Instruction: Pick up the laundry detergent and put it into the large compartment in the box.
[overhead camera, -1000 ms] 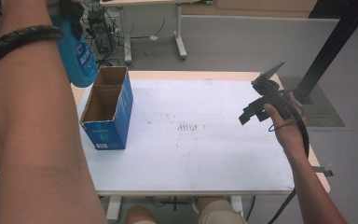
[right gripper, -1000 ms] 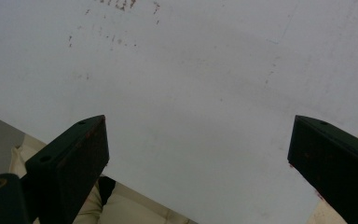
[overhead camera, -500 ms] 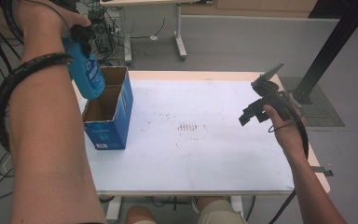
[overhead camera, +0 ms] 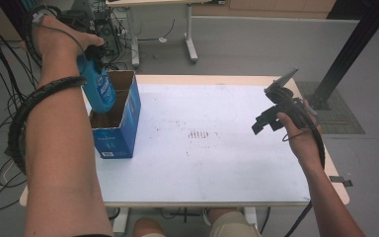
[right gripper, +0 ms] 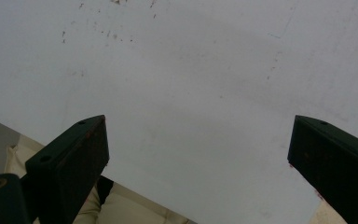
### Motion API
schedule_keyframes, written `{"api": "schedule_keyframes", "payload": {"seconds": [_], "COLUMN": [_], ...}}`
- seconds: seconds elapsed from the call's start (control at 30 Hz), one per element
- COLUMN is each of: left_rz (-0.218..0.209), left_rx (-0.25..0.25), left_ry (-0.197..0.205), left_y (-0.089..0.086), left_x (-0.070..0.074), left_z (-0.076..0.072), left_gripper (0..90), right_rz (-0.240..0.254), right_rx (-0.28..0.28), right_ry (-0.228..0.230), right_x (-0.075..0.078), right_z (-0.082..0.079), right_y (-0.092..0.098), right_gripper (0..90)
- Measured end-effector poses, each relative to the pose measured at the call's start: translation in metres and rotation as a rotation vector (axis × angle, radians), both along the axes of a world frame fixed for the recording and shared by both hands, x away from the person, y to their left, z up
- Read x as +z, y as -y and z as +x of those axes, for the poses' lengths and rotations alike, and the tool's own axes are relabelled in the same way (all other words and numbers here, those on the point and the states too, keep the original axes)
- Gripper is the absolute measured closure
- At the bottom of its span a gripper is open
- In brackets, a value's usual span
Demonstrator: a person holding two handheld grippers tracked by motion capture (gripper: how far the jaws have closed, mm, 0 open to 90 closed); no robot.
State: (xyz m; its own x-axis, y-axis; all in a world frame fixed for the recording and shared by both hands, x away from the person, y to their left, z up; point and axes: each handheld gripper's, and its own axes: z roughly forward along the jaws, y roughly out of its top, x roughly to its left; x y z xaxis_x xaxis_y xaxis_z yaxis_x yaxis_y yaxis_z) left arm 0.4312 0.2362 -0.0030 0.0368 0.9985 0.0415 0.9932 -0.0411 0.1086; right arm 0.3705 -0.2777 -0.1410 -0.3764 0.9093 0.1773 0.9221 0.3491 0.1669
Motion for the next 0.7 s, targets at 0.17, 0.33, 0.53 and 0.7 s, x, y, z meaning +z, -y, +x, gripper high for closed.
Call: {"api": "schedule_keyframes", "payload": {"seconds": [0.17, 0.33, 0.53, 0.7], "left_rz": [-0.001, 0.006, 0.011, 0.005], "left_rx": [-0.008, -0.019, -0.02, -0.029], "left_ry": [-0.005, -0.007, -0.01, -0.015], "left_y": [0.002, 0.004, 0.005, 0.007], "left_x": [-0.013, -0.026, -0.044, -0.066], "left_z": [0.002, 0.002, 0.002, 0.002], "left_gripper": [38.0, 38.0, 38.1, 38.1], "right_rz": [0.001, 0.004, 0.005, 0.007], "right_rx": [-0.003, -0.002, -0.008, -0.013], "right_ry": [-0.002, -0.004, -0.007, -0.011], "right_x": [0.0, -0.003, -0.006, -0.007], "right_z": [0.0, 0.0, 0.0, 0.0], "right_y": [0.0, 0.0, 0.003, 0.003], "right_gripper": [5.0, 5.0, 5.0, 5.0]}}
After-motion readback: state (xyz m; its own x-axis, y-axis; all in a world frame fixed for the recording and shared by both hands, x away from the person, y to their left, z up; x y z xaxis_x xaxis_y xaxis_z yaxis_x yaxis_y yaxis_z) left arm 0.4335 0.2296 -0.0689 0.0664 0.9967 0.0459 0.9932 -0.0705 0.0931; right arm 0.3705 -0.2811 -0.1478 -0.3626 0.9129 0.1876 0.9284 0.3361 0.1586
